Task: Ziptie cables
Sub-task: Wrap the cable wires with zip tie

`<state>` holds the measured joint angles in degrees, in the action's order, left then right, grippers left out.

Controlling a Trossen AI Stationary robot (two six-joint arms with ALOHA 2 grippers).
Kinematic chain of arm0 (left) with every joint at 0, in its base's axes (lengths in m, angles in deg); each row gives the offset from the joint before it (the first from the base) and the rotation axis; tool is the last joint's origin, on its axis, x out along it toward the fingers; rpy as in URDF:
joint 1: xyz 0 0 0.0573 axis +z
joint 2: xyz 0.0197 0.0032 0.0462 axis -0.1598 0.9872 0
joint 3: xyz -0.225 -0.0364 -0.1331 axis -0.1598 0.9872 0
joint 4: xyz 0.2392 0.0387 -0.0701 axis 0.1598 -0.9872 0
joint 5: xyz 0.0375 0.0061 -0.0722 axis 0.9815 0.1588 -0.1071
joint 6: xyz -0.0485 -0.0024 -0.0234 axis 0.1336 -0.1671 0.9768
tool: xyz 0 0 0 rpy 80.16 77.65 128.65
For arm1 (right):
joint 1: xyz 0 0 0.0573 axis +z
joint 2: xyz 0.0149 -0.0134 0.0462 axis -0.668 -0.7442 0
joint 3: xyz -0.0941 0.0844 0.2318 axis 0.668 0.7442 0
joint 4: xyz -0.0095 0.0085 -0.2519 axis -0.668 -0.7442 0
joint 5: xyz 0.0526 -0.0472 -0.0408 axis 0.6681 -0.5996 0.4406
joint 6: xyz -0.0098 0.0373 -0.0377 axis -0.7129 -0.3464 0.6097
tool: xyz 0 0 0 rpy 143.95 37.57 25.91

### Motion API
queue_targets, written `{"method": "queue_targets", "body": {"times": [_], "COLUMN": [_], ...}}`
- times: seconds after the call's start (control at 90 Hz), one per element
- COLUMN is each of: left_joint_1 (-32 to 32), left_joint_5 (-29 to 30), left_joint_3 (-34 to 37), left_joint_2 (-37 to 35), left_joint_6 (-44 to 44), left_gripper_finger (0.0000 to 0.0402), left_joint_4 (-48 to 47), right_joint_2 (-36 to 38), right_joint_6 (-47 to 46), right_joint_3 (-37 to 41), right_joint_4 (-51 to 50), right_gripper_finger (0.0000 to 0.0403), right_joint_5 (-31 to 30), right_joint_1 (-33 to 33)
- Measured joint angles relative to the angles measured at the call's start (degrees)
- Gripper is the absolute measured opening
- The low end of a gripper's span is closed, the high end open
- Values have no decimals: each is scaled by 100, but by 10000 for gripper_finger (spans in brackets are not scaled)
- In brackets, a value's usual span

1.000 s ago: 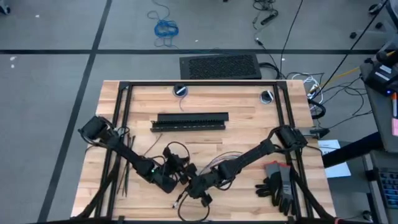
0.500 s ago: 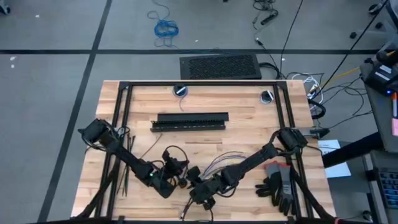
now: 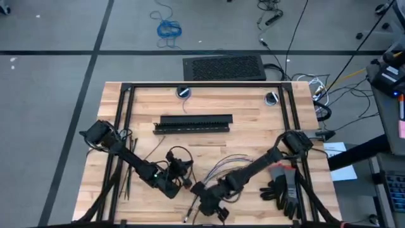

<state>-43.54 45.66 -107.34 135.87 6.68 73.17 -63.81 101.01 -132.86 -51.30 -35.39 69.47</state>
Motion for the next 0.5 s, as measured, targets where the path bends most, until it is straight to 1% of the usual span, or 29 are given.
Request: {"method": "queue_targets", "body": {"times": [0.067,0.3,0.4,0.5], "left_joint_1": [4,-26,-72,-48], "left_joint_5": [-5,-87,-102,-377], "left_joint_3": [9,7,7,7], "left_joint_2": [-4,-7,-7,-7], "left_joint_6": [226,258,185,-26], "left_gripper_finger": [0,0,0,0], "left_joint_4": [-295,-339,-339,-356], "right_joint_2": [-78,-139,-145,-258], "right_joint_6": [50,699,1328,1950], "right_joint_3": [0,0,2,90], "right_joint_4": [19,-89,-294,-187], "right_gripper_finger": [2,0,0,0], "right_joint_5": [24,53,43,-37], "right_joint_1": [-65,-78,-85,-97]}}
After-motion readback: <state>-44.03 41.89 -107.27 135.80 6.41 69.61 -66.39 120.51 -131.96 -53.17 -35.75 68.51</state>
